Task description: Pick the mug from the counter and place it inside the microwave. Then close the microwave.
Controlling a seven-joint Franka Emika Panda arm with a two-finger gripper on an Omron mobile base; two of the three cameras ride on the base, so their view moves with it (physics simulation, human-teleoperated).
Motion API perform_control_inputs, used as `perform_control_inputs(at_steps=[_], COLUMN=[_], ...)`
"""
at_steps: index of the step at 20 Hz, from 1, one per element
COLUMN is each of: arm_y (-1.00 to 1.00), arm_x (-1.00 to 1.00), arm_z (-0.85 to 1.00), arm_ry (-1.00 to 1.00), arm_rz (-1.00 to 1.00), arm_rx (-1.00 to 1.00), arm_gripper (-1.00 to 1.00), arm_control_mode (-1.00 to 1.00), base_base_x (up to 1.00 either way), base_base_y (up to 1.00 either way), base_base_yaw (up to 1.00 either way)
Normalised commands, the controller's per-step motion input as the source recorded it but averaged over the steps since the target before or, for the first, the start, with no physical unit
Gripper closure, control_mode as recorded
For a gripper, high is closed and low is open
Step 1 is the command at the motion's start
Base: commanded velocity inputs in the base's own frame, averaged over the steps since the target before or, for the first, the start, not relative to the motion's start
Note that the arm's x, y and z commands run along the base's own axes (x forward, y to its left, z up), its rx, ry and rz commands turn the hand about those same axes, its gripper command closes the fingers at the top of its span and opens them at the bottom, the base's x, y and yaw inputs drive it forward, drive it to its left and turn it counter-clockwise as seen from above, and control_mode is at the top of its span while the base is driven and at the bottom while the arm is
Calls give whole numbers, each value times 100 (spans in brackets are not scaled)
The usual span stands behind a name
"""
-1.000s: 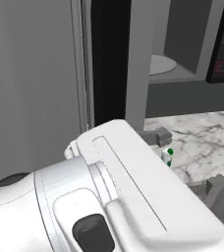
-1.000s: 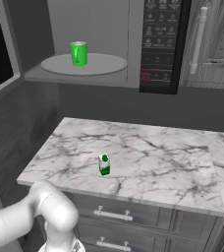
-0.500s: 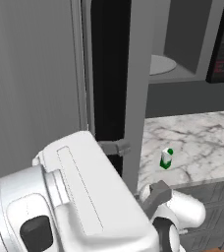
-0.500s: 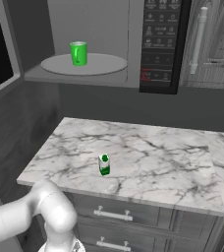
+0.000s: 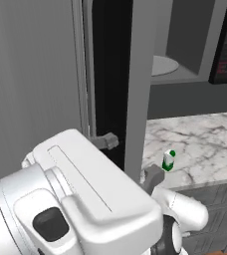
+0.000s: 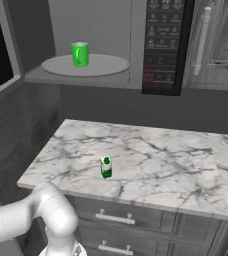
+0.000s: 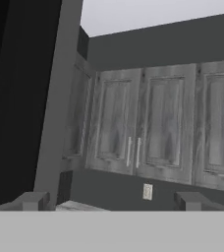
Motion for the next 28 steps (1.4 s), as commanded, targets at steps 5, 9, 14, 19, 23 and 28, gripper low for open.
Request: perform_control_inputs(at_steps=[5, 9, 14, 19, 23, 28], arm_y=[0, 0, 0, 0, 0, 4], arm_x=[1, 10, 18, 17, 13, 10], arm_z=[0, 0, 0, 0, 0, 0], arm_ry=[2, 8, 11, 11, 12, 10], arm_rz=[16, 16, 10, 4, 3, 3], arm_rx=[0, 0, 0, 0, 0, 0], arm_gripper=[-100, -100, -100, -100, -100, -100], arm_control_mode=[-100, -100, -100, -100, -100, -100], base_base_x=[0, 0, 0, 0, 0, 0], base_base_y=[0, 0, 0, 0, 0, 0], base_base_yaw=[0, 0, 0, 0, 0, 0])
